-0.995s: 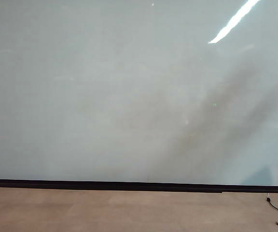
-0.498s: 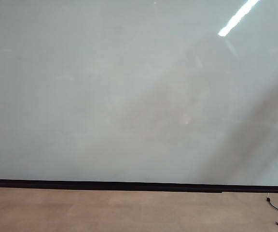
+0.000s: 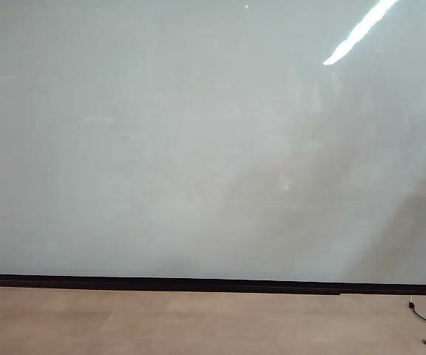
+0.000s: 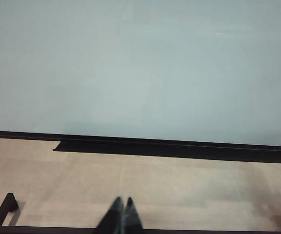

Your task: Pick up the pen on the shelf to the right of the whiteboard and write the letter Z.

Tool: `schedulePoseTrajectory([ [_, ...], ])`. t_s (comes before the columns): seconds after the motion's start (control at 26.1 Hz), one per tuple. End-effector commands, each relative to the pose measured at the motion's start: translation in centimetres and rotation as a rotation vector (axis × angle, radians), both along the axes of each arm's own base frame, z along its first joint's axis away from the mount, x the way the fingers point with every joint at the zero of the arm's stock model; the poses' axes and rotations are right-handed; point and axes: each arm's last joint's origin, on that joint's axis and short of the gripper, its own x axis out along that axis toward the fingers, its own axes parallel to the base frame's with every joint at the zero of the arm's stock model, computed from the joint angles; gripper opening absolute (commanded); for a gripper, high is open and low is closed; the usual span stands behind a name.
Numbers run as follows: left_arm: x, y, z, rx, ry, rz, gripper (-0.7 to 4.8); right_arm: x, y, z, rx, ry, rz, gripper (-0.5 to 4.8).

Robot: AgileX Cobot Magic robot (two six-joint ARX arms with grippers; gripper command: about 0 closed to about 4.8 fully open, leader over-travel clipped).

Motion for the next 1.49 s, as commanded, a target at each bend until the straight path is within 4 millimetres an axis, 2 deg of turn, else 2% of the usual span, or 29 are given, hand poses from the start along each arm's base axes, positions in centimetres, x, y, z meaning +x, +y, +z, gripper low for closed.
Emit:
schedulePoseTrajectory([
  [0.04, 0.0, 0.0, 0.1, 0.004, -0.007, -0.001, -0.05, 1.0, -0.6, -0.2, -0.013, -0.019, 0.006, 3.92],
  [0.31, 0.0, 0.0, 0.1, 0.004, -0.007, -0.001, -0.05, 2.9, -1.7, -1.4, -0.006, -0.005, 0.007, 3.86],
  [0.5, 0.0, 0.0, 0.1, 0.004, -0.007, -0.001, -0.04, 3.2, -1.9, -2.2, 0.003, 0.011, 0.011, 3.86],
  [0.57, 0.0, 0.0, 0.1, 0.005, -0.007, -0.001, -0.05, 3.7, -2.0, -2.3, -0.002, 0.011, 0.074, 3.85],
  [0.61, 0.0, 0.0, 0.1, 0.005, -0.007, -0.001, -0.05, 3.7, -2.1, -2.4, -0.004, 0.012, 0.101, 3.65],
  [0.69, 0.0, 0.0, 0.1, 0.004, -0.007, -0.001, -0.05, 3.7, -2.1, -2.4, -0.003, 0.012, 0.11, 3.21],
  [0.77, 0.0, 0.0, 0.1, 0.005, -0.007, 0.0, -0.04, 3.7, -2.1, -2.4, 0.006, 0.012, 0.109, 3.09],
  [1.19, 0.0, 0.0, 0.1, 0.005, -0.007, -0.001, -0.04, 3.6, -2.1, -2.0, 0.055, 0.01, 0.131, 3.09],
  [1.34, 0.0, 0.0, 0.1, 0.004, -0.007, -0.001, -0.04, 3.5, -2.1, -0.6, 0.034, -0.027, 0.126, 3.09],
  [1.49, 0.0, 0.0, 0.1, 0.004, -0.007, -0.001, -0.05, 3.4, -2.2, -0.4, 0.049, -0.032, 0.116, 3.09],
])
